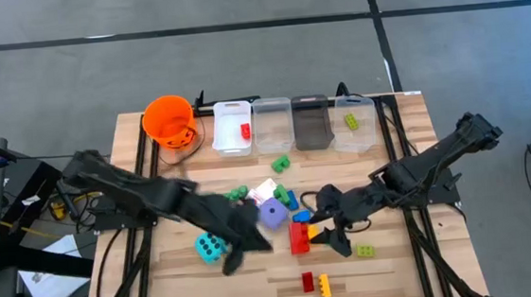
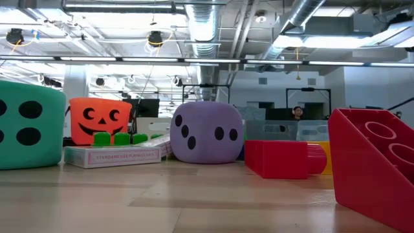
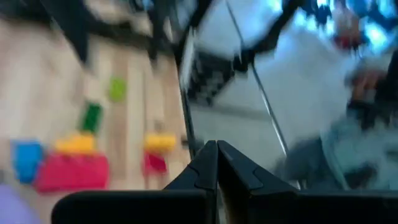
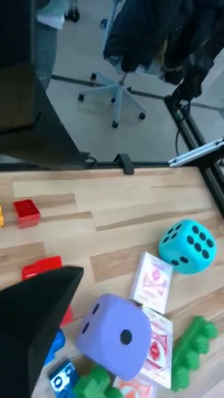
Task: Pick & Place Toys
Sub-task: Move the 3 stud red game piece to the top center of the table
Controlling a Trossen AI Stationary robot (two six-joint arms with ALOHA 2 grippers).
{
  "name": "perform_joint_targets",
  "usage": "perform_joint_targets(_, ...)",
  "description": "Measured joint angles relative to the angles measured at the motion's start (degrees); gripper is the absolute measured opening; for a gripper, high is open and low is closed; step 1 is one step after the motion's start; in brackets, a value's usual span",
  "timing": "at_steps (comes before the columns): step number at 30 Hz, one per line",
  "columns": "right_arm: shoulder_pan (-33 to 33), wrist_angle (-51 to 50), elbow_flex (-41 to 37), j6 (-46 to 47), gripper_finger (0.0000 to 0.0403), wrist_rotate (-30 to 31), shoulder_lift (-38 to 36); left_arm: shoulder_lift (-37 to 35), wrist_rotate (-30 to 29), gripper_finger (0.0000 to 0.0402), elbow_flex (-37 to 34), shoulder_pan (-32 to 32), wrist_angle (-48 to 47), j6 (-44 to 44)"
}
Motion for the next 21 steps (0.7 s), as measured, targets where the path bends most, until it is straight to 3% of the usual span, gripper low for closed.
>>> perform_joint_targets(3, 0.6, 3.9, -0.1, -1.2, 0.0195, 0.7, 2.0, -5.1, -9.3, 0.0, 0.0, -0.2, -0.4, -0.1)
perform_joint_targets(6, 0.5, 8.7, 0.0, -1.5, 0.0107, 0.5, 4.6, -9.0, -18.9, 0.0, 0.0, -0.8, -0.3, -0.1)
perform_joint_targets(9, 0.3, 11.9, -0.1, -2.8, 0.0023, -1.6, 7.4, -11.7, -23.9, 0.0, 0.0, -1.3, -0.3, -0.1)
perform_joint_targets(16, -0.7, 15.4, 0.0, -2.9, 0.0007, -3.6, 15.1, -12.6, -33.2, 0.0, 0.0, -1.3, -0.5, -0.1)
perform_joint_targets(21, -1.2, 15.4, -0.1, 0.6, 0.0004, -8.0, 21.5, -10.3, -34.0, 0.0, 0.0, -1.2, -0.8, -0.1)
